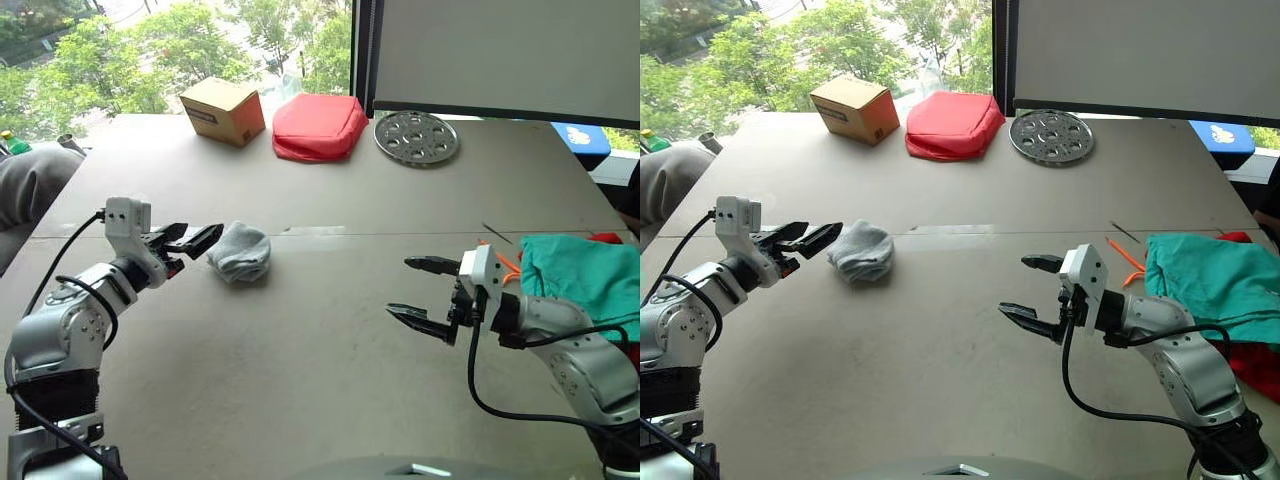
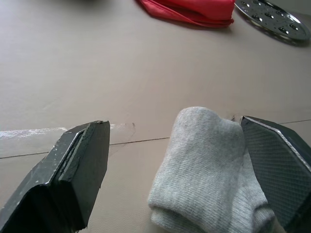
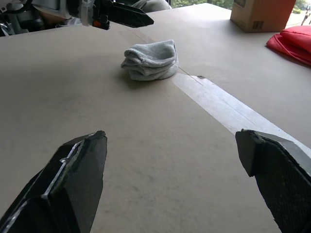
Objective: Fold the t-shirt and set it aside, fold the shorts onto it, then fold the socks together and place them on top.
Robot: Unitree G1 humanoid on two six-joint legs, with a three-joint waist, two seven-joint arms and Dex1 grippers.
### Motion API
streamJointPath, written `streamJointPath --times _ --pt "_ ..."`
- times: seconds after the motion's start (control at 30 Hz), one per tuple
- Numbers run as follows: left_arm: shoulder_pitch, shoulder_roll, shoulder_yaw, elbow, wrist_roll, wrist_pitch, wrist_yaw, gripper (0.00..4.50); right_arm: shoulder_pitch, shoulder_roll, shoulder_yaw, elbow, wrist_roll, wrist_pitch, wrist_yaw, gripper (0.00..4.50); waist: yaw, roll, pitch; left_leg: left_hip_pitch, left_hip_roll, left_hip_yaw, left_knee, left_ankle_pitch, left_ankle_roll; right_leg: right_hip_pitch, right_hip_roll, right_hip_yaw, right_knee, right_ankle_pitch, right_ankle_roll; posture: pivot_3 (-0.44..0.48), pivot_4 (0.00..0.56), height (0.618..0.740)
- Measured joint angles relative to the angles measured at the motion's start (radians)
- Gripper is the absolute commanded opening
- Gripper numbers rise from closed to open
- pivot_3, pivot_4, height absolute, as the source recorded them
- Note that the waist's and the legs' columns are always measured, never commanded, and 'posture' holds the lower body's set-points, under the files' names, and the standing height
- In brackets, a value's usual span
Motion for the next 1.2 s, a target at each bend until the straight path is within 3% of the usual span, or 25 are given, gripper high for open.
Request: streamJointPath --times 0.13,0.27,0.6,0.77,1.0,1.2 --pt "-0.108 -0.017 -0.079 0.142 0.054 0.041 -0.033 4.46 0.005 -0.001 -0.001 -0.003 -0.005 -0.003 -0.003 4.5 0.001 -0.002 0.0 0.0 0.0 0.0 0.0 0.0 0.0 0.0 0.0 -0.001 0.0 0.0 0.0 0.0 0.15 0.739" --pt "-0.127 -0.033 -0.111 0.128 0.046 0.123 -0.085 4.46 0.03 -0.006 -0.007 -0.015 -0.006 -0.002 -0.01 4.5 -0.001 -0.003 -0.001 0.0 0.0 0.0 0.0 0.0 0.0 0.0 0.0 0.0 0.0 0.0 0.0 0.0 0.15 0.739" --pt "-0.041 -0.209 -0.175 -0.208 -0.068 0.363 -0.064 4.46 0.065 -0.013 -0.019 -0.053 -0.008 0.035 -0.075 4.5 0.009 -0.002 -0.001 0.001 0.0 -0.006 0.001 0.0 0.0 0.001 -0.003 0.0 0.0 0.0 0.0 0.0 0.15 0.739" --pt "-0.025 -0.269 -0.268 -0.317 -0.097 0.42 -0.05 4.46 -0.001 0.013 0.005 -0.038 -0.02 0.085 -0.119 4.5 0.005 -0.002 -0.001 0.001 -0.001 -0.005 0.001 0.0 0.0 0.002 -0.002 0.0 0.0 0.0 0.0 0.0 0.15 0.739" --pt "0.072 -0.171 -0.274 -0.408 -0.062 0.341 -0.093 4.46 -0.13 0.071 0.08 0.058 -0.057 0.206 -0.179 4.5 -0.008 -0.001 0.0 0.001 0.0 -0.004 -0.001 0.0 0.0 -0.001 -0.001 0.002 0.0 0.0 0.0 0.0 0.15 0.739" --pt "0.336 -0.039 -0.063 -0.597 -0.083 0.165 -0.258 4.46 -0.306 0.23 0.174 0.192 -0.054 0.329 -0.205 4.5 -0.021 0.003 0.003 -0.001 0.002 -0.003 -0.003 0.0 0.0 -0.005 -0.002 0.003 0.0 0.0 -0.001 0.0 0.15 0.739"
